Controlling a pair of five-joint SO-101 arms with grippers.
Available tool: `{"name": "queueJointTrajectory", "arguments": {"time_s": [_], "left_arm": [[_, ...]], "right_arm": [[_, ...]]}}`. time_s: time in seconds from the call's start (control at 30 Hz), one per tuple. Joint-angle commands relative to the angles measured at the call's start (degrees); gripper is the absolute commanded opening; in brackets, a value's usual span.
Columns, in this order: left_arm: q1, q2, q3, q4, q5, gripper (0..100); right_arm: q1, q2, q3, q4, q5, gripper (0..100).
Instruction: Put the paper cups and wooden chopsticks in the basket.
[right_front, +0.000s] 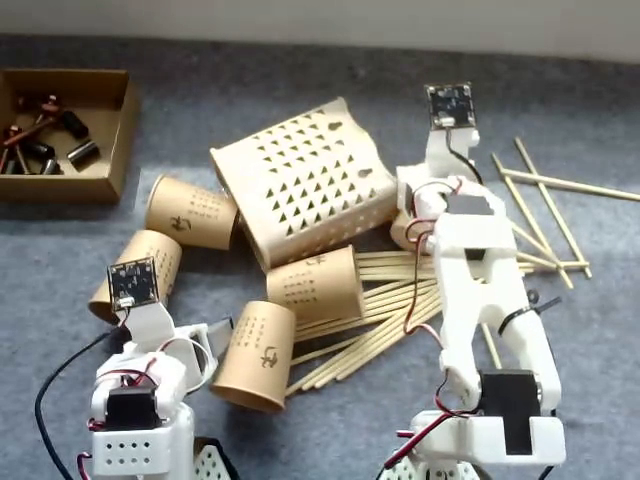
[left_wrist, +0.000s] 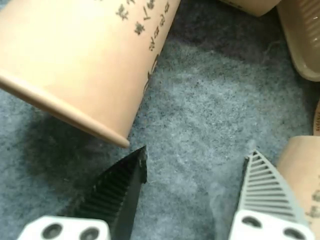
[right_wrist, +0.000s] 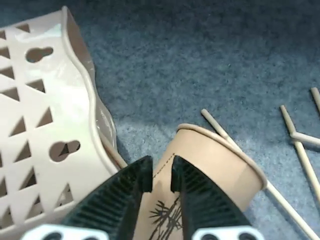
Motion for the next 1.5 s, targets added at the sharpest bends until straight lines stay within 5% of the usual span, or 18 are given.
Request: {"name": "queueJointTrajectory", "arguments": {"time_s": [0.0,0.5,1.1,1.47], "left_arm": [[-0.48,-1.01,1.10,0.18,0.00,30],[-0.48,-1.01,1.10,0.18,0.00,30],[-0.48,-1.01,1.10,0.18,0.00,30],[-0.48,-1.01,1.10,0.18,0.00,30]], "right_arm": [[-1.80,-2.15,-0.13,-5.58,0.70,7.7],[-4.26,8.31,0.66,-7.43,0.79,7.7],[-11.74,1.36,-0.13,25.01,0.62,7.7],[-16.40,-22.99,5.76,28.44,0.44,7.7]]}}
